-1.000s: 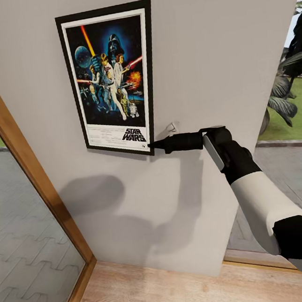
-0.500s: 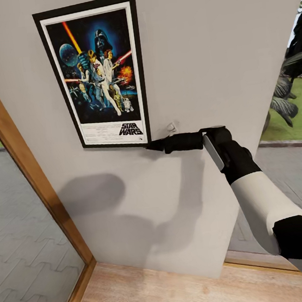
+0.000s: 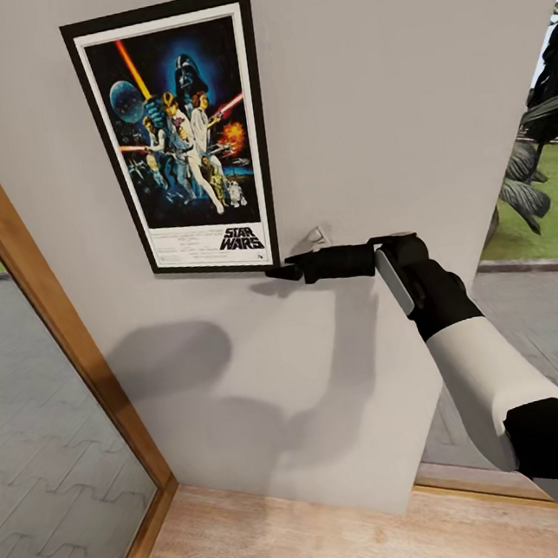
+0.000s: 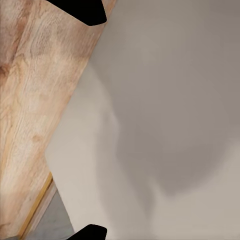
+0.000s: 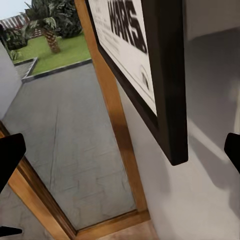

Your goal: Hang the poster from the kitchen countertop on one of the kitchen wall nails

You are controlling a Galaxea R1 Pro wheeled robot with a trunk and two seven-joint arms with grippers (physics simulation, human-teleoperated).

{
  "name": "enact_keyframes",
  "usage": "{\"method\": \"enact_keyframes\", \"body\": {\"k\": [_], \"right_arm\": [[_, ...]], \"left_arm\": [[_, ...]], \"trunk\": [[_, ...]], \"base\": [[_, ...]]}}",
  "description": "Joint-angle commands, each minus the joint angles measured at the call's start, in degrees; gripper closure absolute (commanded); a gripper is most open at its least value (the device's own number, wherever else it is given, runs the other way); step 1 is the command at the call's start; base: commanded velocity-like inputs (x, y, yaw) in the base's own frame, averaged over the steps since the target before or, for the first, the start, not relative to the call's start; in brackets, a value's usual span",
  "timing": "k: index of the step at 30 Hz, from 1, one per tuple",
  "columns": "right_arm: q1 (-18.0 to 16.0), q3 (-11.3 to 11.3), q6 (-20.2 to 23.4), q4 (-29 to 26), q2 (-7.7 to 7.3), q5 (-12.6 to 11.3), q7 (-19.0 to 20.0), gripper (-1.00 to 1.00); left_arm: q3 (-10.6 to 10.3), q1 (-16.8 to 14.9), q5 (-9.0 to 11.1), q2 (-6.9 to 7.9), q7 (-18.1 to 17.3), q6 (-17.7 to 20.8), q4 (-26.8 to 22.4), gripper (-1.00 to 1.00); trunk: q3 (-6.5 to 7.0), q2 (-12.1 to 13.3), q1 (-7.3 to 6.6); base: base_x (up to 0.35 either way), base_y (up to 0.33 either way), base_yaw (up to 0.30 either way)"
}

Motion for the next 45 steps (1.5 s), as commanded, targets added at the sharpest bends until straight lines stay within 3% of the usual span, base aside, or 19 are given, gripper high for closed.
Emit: {"method": "enact_keyframes", "body": {"k": [1, 18, 21, 23, 28, 29, 30, 32, 33, 34, 36, 40, 42, 45], "right_arm": [[-0.06, 0.03, 0.41, 0.01, -0.01, -0.39, -0.07, -1.0], [-0.06, 0.03, 0.41, 0.01, -0.01, -0.5, -0.07, -1.0], [0.0, 0.03, 0.24, 0.01, -0.02, -1.53, -0.03, -1.0], [0.72, 0.03, -1.44, 0.01, -0.09, -3.36, 0.62, -1.0], [4.87, -0.33, -3.11, -2.49, -0.94, -4.19, 3.85, -1.0], [7.08, -0.64, -3.23, -4.56, -1.29, -4.24, 4.4, -1.0], [12.81, -1.56, -3.35, -9.77, -2.03, -4.29, 5.03, -1.0], [15.98, -2.23, -3.36, -12.24, -2.59, -4.3, 5.23, -1.0], [20.5, -3.07, -3.39, -14.73, -3.53, -4.31, 5.51, -1.0], [27.53, -3.81, -3.45, -16.14, -5.48, -4.17, 6.49, -1.0], [36.69, -4.06, -7.11, -16.31, -8.12, -4.15, 6.96, -1.0], [46.56, -4.52, -15.89, -15.26, -9.51, -4.09, 7.08, -1.0], [52.78, -8.53, -20.45, -10.52, -10.19, -4.05, 7.15, -1.0], [55.83, -14.66, -23.04, -1.31, -10.9, -3.7, 7.29, -1.0]], "left_arm": [[-0.48, -0.04, 0.49, 0.04, -0.07, -0.24, -0.08, -1.0], [-0.48, -0.04, 0.46, 0.04, -0.07, -0.24, -0.08, -1.0], [-0.48, -0.04, 0.45, 0.09, -0.09, -0.24, -0.08, -1.0], [-0.48, -0.04, 0.46, 0.11, -0.09, -0.24, -0.08, -1.0], [-0.48, -0.04, 0.44, 0.12, -0.15, -0.24, -0.08, -1.0], [-0.5, -0.04, 0.43, 0.12, -0.15, -0.24, -0.09, -1.0], [-0.54, -0.04, 0.38, 0.12, -0.15, -0.24, -0.15, -1.0], [-0.55, -0.04, 0.36, 0.12, -0.15, -0.24, -0.19, -1.0], [-0.56, -0.04, 0.34, 0.12, -0.25, -0.24, -0.26, -1.0], [-0.64, -0.04, 0.32, 0.12, -1.63, -0.24, -0.31, -1.0], [-0.9, -0.04, 0.32, 0.02, -3.44, -0.24, -0.37, -1.0], [-1.23, -0.04, -0.04, -0.54, -4.13, -0.24, -0.5, -1.0], [-1.23, -0.04, -0.5, -1.78, -4.27, -0.24, 0.0, -1.0], [-1.13, 0.54, -0.69, -2.47, -4.28, -0.22, 1.3, -1.0]], "trunk": [[-0.13, -0.13, 0.04], [-0.13, -0.13, 0.04], [-0.13, -0.13, 0.04], [-0.13, -0.13, 0.04], [-0.13, -0.13, 0.04], [-0.13, -0.13, 0.04], [-0.13, -0.13, 0.04], [-0.13, -0.13, 0.04], [-0.13, -0.13, 0.04], [-0.13, -0.13, 0.04], [-0.13, -0.13, 0.04], [-0.13, -0.13, 0.04], [-0.13, -0.13, 0.04], [-0.13, -0.13, 0.04]], "base": [[0.0, 0.0, 0.0], [-0.132, 0.0, 0.0], [-0.316, 0.0, 0.0], [-0.332, 0.0, 0.0], [-0.241, 0.0, 0.0], [-0.083, 0.0, 0.0], [-0.034, 0.0, 0.0], [-0.022, 0.0, 0.0], [-0.011, 0.0, 0.0], [-0.004, 0.0, 0.0], [-0.002, 0.0, 0.0], [0.0, 0.0, 0.0], [0.0, 0.0, 0.0], [0.0, 0.0, 0.0]]}}
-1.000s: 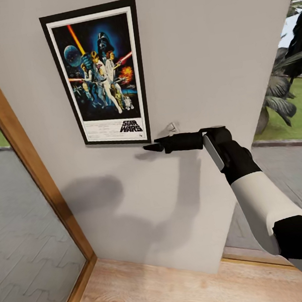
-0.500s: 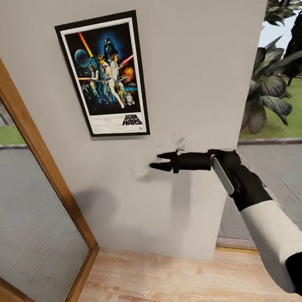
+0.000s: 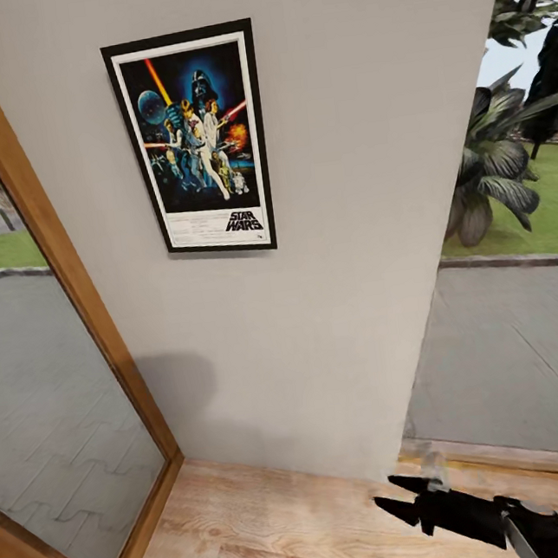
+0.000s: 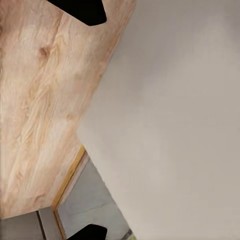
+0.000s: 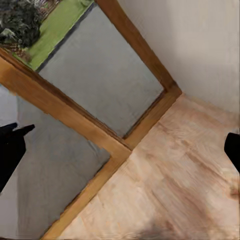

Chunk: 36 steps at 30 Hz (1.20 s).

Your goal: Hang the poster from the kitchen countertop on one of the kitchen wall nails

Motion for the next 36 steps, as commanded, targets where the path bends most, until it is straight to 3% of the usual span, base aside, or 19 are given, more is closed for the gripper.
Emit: {"method": "enact_keyframes", "body": {"k": [1, 2, 3, 4, 5, 9, 10, 13, 14, 15, 18, 22, 36], "right_arm": [[1.85, -5.28, -15.35, 28.82, -5.02, 1.43, 0.14, -1.0], [1.94, -5.49, -17.63, 33.69, -5.74, 1.93, -0.15, -1.0], [1.99, -5.63, -19.76, 38.88, -6.55, 2.6, -1.09, -1.0], [2.64, -5.75, -25.48, 50.02, -8.1, 3.77, -9.61, -1.0], [3.13, -5.72, -26.5, 52.69, -8.26, 4.01, -15.64, -1.0], [3.6, -5.69, -27.19, 56.17, -8.08, 4.18, -28.04, -1.0], [3.69, -5.69, -27.29, 57.09, -7.9, 4.21, -33.1, -1.0], [3.76, -5.69, -27.31, 57.91, -7.12, 4.23, -40.67, -1.0], [3.81, -5.72, -27.17, 58.55, -4.93, 4.17, -52.28, -1.0], [3.82, -5.74, -27.06, 58.69, -4.0, 4.14, -55.97, -1.0], [3.83, -5.76, -26.95, 58.84, -2.32, 4.1, -60.79, -1.0], [3.84, -5.77, -26.92, 58.84, -1.1, 4.01, -63.4, -1.0], [3.84, -5.83, -27.17, 58.53, -0.63, 3.66, -64.23, -1.0]], "left_arm": [[-0.27, 5.45, 0.44, -0.35, 0.28, -0.21, 0.89, -1.0], [-0.28, 6.48, 0.44, -0.36, 1.44, -0.22, 0.94, -1.0], [-0.38, 7.44, 0.39, -0.46, 6.19, -0.22, 0.95, -1.0], [-0.58, 8.81, 0.2, -3.37, 21.63, -0.28, 0.93, -1.0], [-0.64, 9.02, -0.51, -4.79, 26.39, -0.32, 0.91, -1.0], [-0.78, 9.14, -4.13, -6.28, 34.4, -0.35, 0.83, -1.0], [-0.82, 9.17, -5.73, -6.97, 37.81, -0.36, 0.77, -1.0], [-0.97, 9.17, -8.2, -8.24, 43.37, -0.36, 0.69, -1.0], [-1.25, 9.18, -12.52, -9.85, 52.34, -0.42, 0.51, -1.0], [-1.31, 9.19, -13.92, -10.37, 55.21, -0.43, 0.48, -1.0], [-1.32, 9.19, -15.78, -11.47, 59.35, -0.43, 0.44, -1.0], [-1.12, 9.19, -17.1, -12.16, 61.68, -0.5, 0.42, -1.0], [-1.03, 9.16, -17.57, -12.39, 62.49, -0.71, 0.41, -1.0]], "trunk": [[-0.11, -0.13, 0.04], [-0.11, -0.13, 0.04], [-0.11, -0.13, 0.04], [-0.11, -0.13, 0.04], [-0.11, -0.13, 0.04], [-0.11, -0.13, 0.04], [-0.11, -0.13, 0.04], [-0.11, -0.13, 0.04], [-0.11, -0.13, 0.04], [-0.11, -0.13, 0.04], [-0.11, -0.13, 0.04], [-0.11, -0.13, 0.04], [-0.11, -0.13, 0.04]], "base": [[0.0, 0.0, 0.0], [0.0, 0.0, 0.0], [0.0, 0.0, 0.0], [0.0, 0.0, 0.0], [0.0, 0.0, 0.0], [0.0, 0.0, 0.0], [0.0, 0.0, 0.0], [0.0, 0.0, 0.0], [0.0, 0.0, 0.0], [0.0, 0.0, 0.0], [0.0, 0.0, 0.0], [0.0, 0.0, 0.0], [0.0, 0.0, 0.0]]}}
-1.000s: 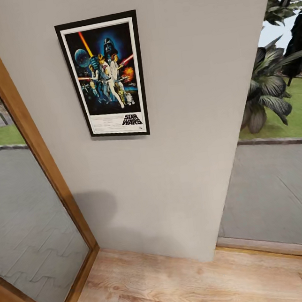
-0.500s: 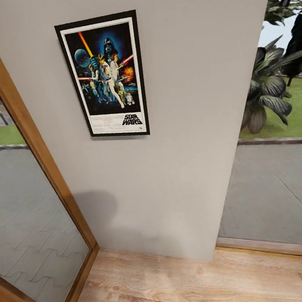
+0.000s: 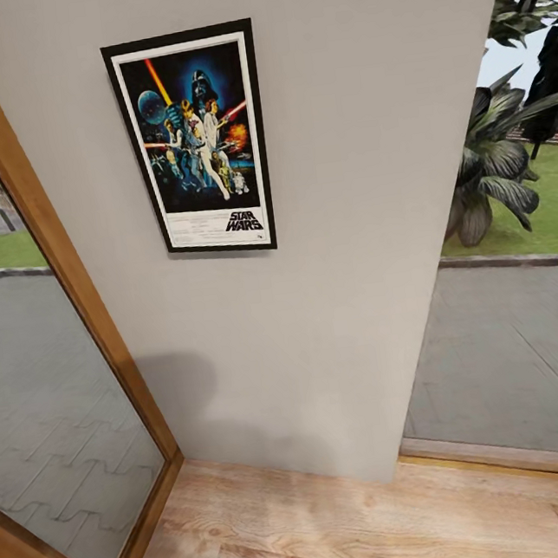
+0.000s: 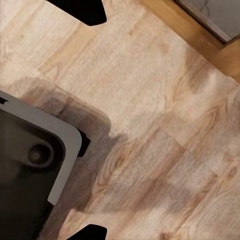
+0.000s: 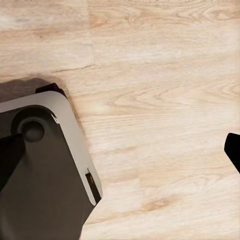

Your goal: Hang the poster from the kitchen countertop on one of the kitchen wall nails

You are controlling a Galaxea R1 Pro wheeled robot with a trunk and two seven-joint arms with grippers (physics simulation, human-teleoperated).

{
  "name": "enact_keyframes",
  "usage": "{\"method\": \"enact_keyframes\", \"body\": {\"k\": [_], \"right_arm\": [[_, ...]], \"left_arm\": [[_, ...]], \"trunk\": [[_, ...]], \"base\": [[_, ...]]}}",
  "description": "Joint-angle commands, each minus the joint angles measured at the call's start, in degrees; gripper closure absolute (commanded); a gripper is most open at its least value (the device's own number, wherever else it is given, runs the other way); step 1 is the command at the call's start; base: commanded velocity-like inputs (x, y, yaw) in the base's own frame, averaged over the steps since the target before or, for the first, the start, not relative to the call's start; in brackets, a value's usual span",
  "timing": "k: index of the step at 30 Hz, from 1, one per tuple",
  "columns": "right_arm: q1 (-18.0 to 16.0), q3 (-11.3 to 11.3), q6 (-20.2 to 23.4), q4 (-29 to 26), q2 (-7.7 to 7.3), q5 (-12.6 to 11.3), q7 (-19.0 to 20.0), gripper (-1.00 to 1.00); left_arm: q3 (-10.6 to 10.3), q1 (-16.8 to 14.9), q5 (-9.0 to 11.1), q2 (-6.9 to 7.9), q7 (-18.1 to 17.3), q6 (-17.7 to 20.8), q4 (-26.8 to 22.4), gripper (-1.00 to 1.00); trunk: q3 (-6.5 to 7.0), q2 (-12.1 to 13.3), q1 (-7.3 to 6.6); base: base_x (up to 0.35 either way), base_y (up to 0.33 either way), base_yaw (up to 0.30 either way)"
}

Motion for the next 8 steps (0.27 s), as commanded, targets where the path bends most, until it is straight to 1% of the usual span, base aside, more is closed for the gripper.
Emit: {"method": "enact_keyframes", "body": {"k": [1, 8], "right_arm": [[-0.1, 0.14, -0.42, 0.22, -0.01, -0.59, 0.07, -1.0], [-0.1, 0.09, -0.42, 0.2, 0.0, -0.61, 0.06, -1.0]], "left_arm": [[-0.3, -0.03, 0.61, 0.02, -0.3, -0.07, -0.04, -1.0], [-0.39, -0.01, 0.61, 0.0, -0.29, -0.07, -0.04, -1.0]], "trunk": [[-0.12, -0.12, 0.03], [-0.12, -0.12, 0.03]], "base": [[0.0, 0.0, 0.0], [0.0, 0.0, 0.0]]}}
